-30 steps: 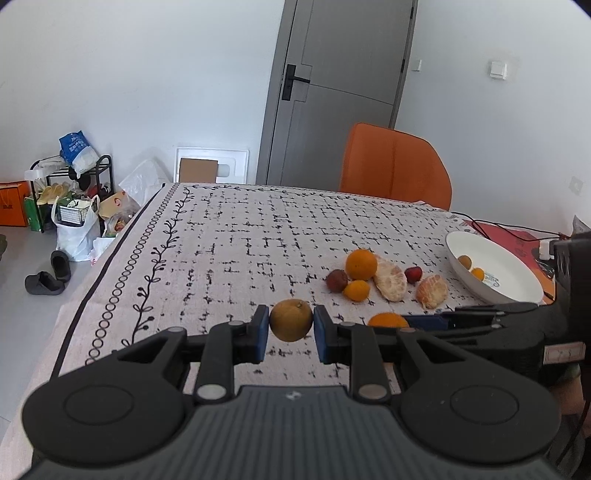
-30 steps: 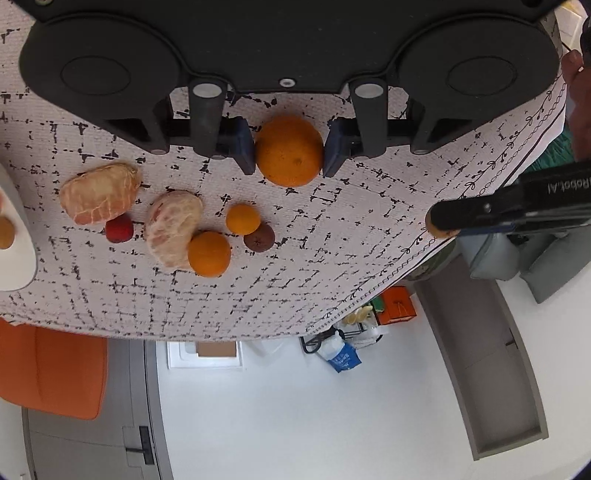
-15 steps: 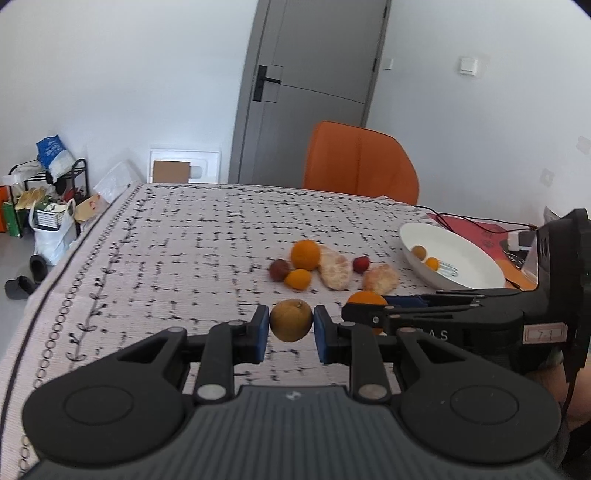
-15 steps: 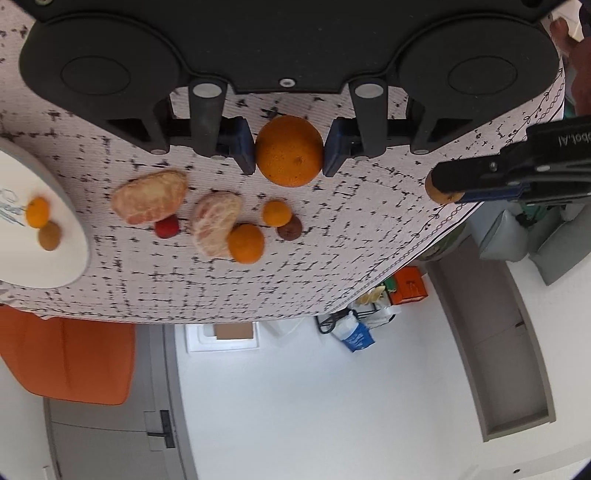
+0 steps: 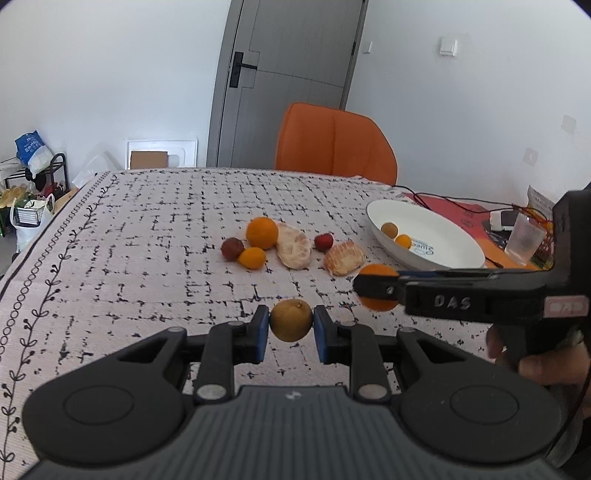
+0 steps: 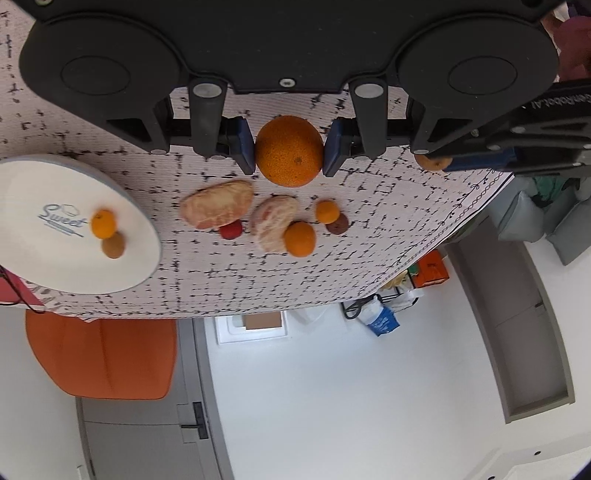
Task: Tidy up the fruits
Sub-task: 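Carry the large orange and brown-yellow fruit toward the white bowl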
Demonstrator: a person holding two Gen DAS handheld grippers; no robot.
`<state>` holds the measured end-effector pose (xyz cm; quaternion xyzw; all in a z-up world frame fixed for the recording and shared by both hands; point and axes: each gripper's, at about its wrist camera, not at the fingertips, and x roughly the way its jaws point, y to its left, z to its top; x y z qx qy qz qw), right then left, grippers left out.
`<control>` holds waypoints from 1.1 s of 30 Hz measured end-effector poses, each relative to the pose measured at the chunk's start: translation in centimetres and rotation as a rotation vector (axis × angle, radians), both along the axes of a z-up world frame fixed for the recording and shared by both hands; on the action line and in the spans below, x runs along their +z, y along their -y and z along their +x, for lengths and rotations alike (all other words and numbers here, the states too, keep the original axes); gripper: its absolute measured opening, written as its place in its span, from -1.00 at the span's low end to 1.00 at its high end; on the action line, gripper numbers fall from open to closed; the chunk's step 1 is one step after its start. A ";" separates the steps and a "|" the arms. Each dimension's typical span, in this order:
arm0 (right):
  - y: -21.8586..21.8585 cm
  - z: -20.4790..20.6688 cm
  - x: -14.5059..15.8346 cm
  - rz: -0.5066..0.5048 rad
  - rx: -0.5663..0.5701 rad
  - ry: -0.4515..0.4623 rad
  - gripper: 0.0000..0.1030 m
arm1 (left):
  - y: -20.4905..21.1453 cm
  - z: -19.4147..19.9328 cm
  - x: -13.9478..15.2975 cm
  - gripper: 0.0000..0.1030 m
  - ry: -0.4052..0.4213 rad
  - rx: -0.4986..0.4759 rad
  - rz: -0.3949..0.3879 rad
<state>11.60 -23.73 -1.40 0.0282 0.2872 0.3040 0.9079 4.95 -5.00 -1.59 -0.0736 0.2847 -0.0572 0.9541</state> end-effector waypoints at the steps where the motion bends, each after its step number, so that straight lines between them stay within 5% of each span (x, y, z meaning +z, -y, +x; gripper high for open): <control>1: 0.2 0.0 0.0 0.001 -0.003 0.001 -0.28 | 0.1 0.1 -0.1 -0.53 -0.005 -0.002 -0.001; 33: 6.9 -0.4 0.7 0.028 -0.131 0.039 -0.28 | 5.9 2.2 -0.8 -0.53 -0.031 -0.111 0.004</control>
